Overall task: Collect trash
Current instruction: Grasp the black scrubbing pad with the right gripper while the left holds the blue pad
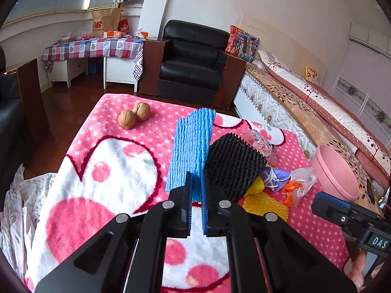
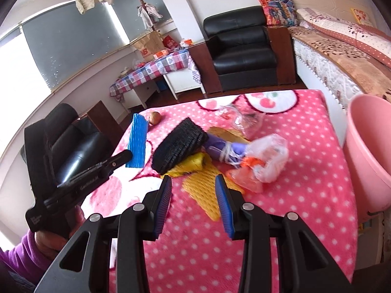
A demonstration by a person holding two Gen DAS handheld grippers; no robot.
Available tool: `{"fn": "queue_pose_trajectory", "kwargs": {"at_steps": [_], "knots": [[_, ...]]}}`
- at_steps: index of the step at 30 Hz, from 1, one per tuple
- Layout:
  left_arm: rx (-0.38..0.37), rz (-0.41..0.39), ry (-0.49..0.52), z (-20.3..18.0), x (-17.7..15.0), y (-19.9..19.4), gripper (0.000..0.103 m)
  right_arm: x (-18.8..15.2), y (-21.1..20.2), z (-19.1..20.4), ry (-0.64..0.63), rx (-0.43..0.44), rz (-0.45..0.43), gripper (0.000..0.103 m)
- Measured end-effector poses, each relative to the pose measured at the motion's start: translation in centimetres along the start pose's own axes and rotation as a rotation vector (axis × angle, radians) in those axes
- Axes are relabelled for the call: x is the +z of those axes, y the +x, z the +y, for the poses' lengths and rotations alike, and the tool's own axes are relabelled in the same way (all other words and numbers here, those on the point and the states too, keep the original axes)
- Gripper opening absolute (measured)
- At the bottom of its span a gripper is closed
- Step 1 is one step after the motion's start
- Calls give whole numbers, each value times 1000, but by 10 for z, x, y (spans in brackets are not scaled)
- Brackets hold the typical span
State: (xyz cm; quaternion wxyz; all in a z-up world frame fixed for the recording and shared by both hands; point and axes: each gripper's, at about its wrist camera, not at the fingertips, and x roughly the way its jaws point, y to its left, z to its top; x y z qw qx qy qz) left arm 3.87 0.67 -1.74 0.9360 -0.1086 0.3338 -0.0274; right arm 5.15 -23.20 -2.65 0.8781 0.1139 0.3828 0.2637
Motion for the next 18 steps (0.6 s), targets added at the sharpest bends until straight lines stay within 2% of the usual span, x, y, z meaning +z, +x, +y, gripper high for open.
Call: {"fn": "queue_pose_trajectory", "kwargs": {"at_steps": [4, 9, 18], "knots": [[-11, -12, -27, 8, 0, -6, 5, 11, 20, 9, 10, 50, 41, 37], [-18, -24, -43, 15, 1, -11, 5, 20, 45, 12, 44, 67, 82, 37], [-46, -34, -42, 20, 0, -11, 5, 31, 80, 4, 125, 35, 141, 37]]}}
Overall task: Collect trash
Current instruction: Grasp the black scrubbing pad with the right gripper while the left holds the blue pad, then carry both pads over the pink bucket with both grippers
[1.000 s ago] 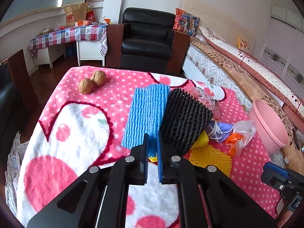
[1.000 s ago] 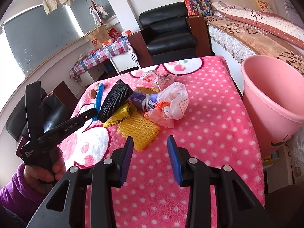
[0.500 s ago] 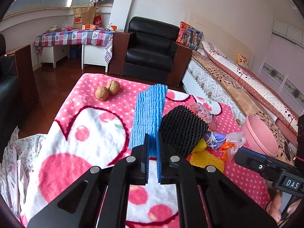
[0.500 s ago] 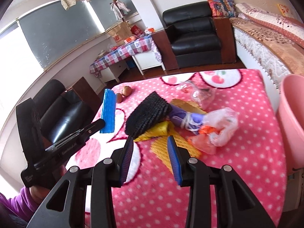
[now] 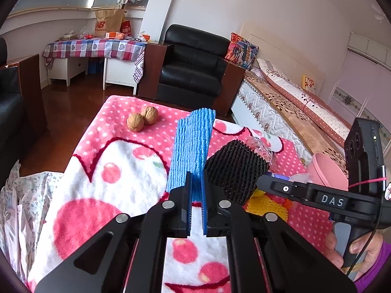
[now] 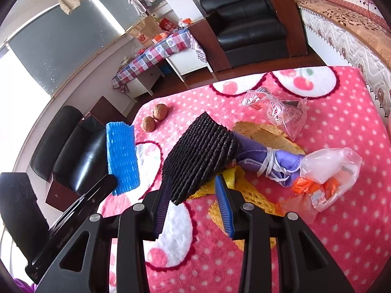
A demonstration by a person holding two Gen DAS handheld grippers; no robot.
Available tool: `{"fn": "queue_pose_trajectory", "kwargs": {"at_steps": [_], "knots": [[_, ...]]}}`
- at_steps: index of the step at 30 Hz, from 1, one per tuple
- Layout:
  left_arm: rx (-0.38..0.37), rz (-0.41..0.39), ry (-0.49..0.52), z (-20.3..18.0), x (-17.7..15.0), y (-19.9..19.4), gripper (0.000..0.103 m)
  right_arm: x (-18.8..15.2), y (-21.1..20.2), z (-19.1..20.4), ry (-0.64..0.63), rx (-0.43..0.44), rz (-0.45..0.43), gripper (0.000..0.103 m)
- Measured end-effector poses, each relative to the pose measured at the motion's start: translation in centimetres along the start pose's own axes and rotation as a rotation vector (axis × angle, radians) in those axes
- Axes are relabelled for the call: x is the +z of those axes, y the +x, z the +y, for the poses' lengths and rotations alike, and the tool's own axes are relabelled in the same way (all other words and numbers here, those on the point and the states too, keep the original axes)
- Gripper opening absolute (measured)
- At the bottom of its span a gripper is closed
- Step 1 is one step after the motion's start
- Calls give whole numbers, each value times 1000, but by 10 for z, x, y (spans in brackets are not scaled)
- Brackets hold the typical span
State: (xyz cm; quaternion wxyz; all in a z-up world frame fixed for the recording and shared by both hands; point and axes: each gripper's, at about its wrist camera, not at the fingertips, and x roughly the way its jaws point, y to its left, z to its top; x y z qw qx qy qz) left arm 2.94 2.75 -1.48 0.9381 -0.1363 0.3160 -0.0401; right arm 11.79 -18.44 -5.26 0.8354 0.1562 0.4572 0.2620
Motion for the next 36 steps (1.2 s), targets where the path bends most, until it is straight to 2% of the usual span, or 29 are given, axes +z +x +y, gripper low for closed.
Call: {"fn": "queue_pose_trajectory", "kwargs": {"at_steps": [5, 7, 8, 9, 10, 11, 14, 24, 36], "knots": [[-10, 6, -8, 4, -2, 1, 5, 5, 15, -4, 35, -16, 16, 37], [-12, 6, -8, 5, -2, 0, 5, 4, 16, -2, 32, -25, 8, 29], [-13, 5, -9, 5, -2, 0, 5, 4, 16, -1, 25, -29, 10, 17], [-13, 5, -11, 5, -2, 0, 5, 4, 17, 0, 21, -34, 11, 11], [-13, 5, -11, 5, -2, 0, 5, 3, 17, 0, 21, -35, 8, 10], [-14, 4, -12, 6, -2, 0, 5, 1, 15, 1, 19, -35, 5, 4], [-17, -2, -12, 7, -2, -2, 5, -3, 9, 7, -11, -36, -9, 1], [-37, -28, 13, -7, 1, -16, 5, -16, -45, 13, -84, -49, -108, 0], [-100, -35, 82, -51, 4, -23, 5, -34, -111, -22, -20, -86, -221, 0]]}}
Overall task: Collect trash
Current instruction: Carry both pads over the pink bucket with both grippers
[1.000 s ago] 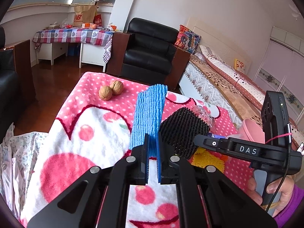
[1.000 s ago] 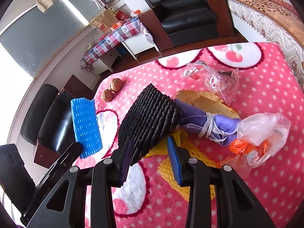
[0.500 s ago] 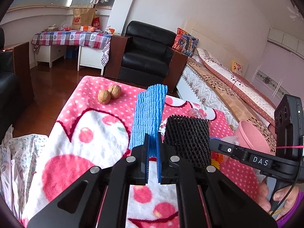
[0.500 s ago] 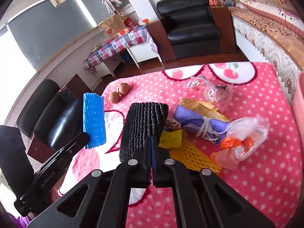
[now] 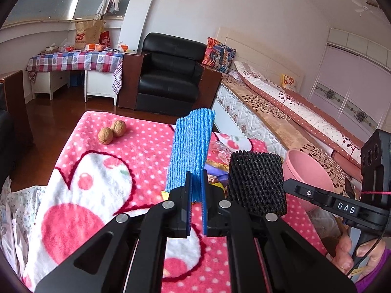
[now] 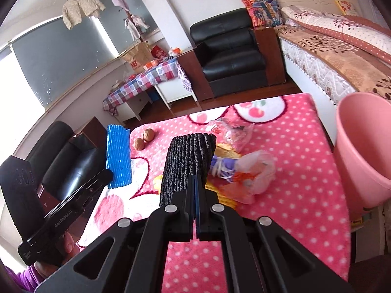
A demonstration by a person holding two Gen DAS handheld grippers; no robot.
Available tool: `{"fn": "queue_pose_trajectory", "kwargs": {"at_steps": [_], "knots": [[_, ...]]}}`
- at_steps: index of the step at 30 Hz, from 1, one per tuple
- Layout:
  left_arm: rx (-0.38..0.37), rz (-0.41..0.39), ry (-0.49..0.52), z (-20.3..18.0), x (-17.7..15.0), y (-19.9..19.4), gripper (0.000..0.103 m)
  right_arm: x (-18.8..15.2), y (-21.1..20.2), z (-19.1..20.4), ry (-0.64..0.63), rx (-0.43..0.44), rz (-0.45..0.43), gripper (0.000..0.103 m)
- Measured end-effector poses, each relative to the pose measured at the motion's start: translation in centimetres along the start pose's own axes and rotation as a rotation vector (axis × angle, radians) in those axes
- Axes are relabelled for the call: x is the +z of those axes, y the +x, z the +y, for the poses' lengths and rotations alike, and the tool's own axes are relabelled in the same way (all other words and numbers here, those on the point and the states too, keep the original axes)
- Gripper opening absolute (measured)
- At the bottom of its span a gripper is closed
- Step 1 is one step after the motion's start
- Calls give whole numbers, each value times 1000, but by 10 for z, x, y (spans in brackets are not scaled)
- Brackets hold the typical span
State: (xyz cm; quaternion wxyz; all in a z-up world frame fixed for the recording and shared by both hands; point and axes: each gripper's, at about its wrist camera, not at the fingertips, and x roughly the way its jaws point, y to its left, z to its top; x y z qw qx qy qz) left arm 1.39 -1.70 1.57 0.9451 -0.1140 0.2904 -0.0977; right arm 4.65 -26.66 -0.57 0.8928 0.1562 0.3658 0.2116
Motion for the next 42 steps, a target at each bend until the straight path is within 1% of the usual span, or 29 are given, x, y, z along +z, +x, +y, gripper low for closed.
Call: {"fn": "queue_pose_trajectory", "kwargs": {"at_steps": [6, 15, 24, 35, 42], "knots": [[-69, 1, 44, -34, 2, 6, 5, -2, -23, -20, 26, -33, -48, 0], [-145, 15, 120, -86, 6, 21, 5, 1, -57, -51, 65, -77, -125, 0], [-237, 22, 179, -137, 13, 38, 6, 9, -88, -91, 124, -147, -207, 0], [-359, 11, 252, -206, 18, 62, 6, 17, -124, -150, 200, -271, -297, 0], [-418, 57, 272, -242, 12, 92, 6, 19, -132, -185, 228, -356, -316, 0]]}}
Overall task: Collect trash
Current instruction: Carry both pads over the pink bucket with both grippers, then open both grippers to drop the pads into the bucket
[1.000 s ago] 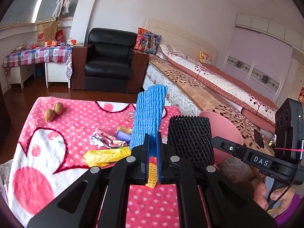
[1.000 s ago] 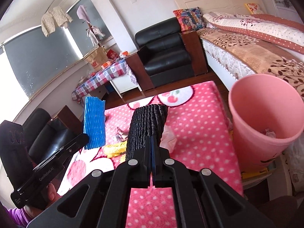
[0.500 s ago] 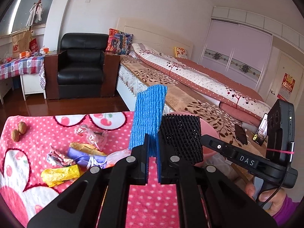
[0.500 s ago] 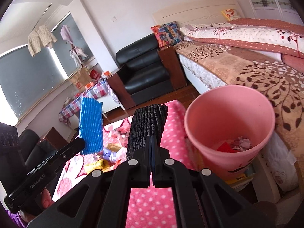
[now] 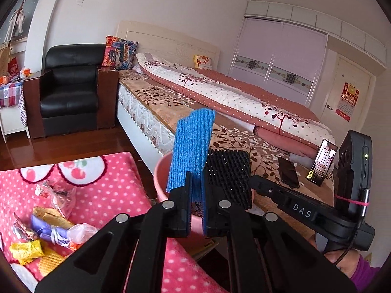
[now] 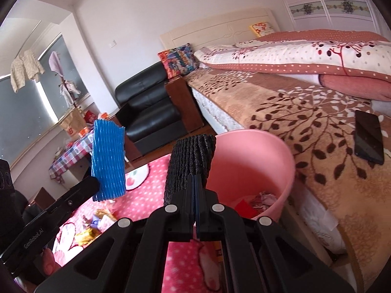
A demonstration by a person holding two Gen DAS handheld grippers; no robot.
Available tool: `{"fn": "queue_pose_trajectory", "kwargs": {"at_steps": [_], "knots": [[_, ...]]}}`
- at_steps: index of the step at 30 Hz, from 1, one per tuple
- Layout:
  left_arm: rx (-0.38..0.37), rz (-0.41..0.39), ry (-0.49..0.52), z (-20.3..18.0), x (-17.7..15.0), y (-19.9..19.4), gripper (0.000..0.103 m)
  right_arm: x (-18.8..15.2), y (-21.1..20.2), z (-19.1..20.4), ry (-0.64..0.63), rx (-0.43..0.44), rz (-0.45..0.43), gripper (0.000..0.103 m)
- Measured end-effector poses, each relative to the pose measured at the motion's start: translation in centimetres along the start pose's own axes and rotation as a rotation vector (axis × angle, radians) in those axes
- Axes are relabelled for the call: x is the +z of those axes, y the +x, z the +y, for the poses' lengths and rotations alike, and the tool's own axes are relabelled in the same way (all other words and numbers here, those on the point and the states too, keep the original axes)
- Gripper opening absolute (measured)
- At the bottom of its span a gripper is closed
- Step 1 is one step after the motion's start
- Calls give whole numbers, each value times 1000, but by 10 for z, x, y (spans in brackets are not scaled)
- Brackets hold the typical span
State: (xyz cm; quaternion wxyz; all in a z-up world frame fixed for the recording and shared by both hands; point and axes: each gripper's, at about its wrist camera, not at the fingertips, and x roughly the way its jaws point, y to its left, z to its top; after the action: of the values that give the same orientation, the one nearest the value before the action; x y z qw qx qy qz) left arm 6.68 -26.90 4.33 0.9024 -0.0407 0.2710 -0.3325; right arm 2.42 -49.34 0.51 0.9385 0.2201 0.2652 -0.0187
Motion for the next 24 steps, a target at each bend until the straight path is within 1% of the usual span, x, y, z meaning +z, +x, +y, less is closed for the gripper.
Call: {"fn": "queue_pose_trajectory", "kwargs": {"at_steps": [5, 12, 22, 24], "knots": [[-42, 43, -15, -6, -2, 28, 6, 6, 9, -21, -3, -65, -10, 0], [-51, 106, -18, -10, -7, 61, 6, 5, 29, -33, -16, -132, 12, 0], [-36, 153, -48, -1, -14, 81, 6, -2, 47, -39, -9, -145, 49, 1], [-30, 169, -61, 1, -14, 84, 8, -2, 48, -38, -11, -146, 51, 1]]}}
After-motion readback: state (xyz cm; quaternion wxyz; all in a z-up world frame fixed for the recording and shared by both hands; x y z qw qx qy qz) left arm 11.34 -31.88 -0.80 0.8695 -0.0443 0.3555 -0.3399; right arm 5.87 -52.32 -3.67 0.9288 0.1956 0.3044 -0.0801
